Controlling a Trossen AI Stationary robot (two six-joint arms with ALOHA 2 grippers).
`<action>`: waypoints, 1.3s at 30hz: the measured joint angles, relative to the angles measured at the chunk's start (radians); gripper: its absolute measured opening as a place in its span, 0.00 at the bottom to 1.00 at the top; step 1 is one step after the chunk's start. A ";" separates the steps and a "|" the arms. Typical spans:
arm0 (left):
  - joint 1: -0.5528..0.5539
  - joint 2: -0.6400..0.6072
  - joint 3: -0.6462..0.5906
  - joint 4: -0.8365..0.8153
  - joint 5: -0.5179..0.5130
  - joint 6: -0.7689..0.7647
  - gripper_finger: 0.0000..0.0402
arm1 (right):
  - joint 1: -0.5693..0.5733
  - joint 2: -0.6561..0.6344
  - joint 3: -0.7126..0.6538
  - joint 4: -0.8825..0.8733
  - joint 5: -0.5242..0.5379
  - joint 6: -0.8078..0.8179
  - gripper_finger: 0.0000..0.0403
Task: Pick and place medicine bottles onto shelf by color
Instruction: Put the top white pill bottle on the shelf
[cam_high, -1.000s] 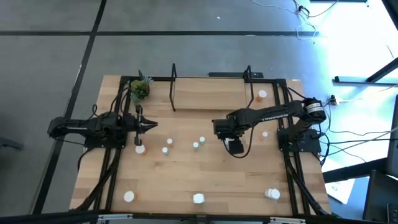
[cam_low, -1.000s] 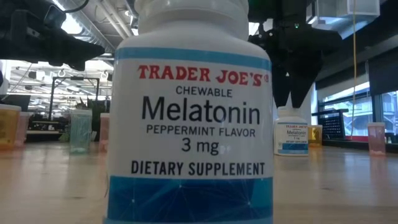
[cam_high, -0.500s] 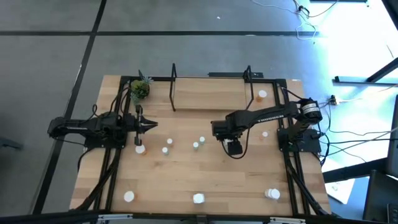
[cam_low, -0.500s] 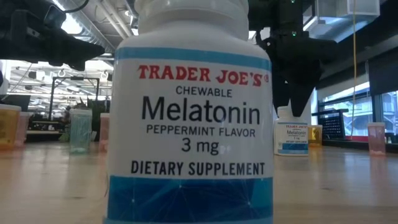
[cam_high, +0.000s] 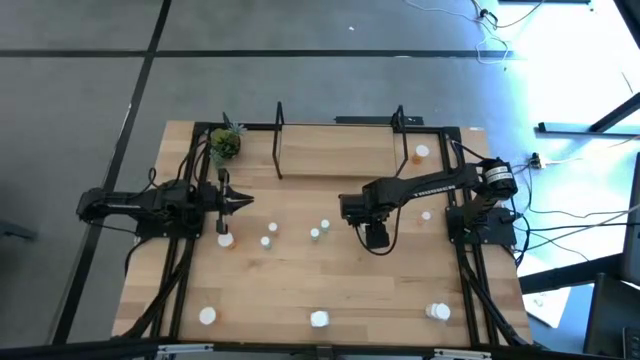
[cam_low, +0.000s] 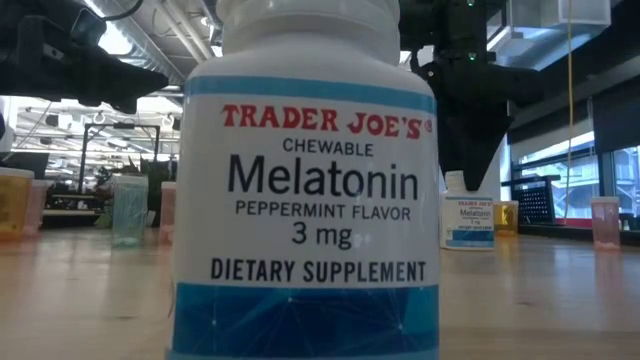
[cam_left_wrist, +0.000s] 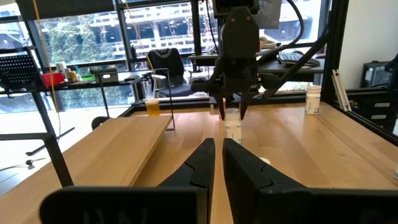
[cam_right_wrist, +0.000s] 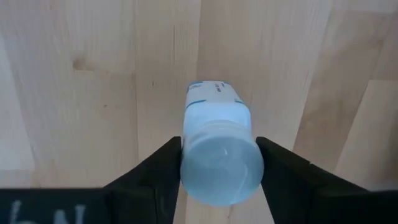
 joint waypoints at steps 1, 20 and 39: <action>0.000 0.000 0.000 0.000 0.000 0.000 0.07 | 0.000 0.000 0.000 0.000 0.000 0.000 0.45; 0.000 0.000 0.000 0.000 0.000 0.000 0.07 | -0.161 0.000 0.392 -0.167 0.108 -0.216 0.47; 0.000 0.000 0.000 0.000 0.000 0.000 0.07 | -0.531 0.028 0.530 -0.169 0.047 -0.496 0.47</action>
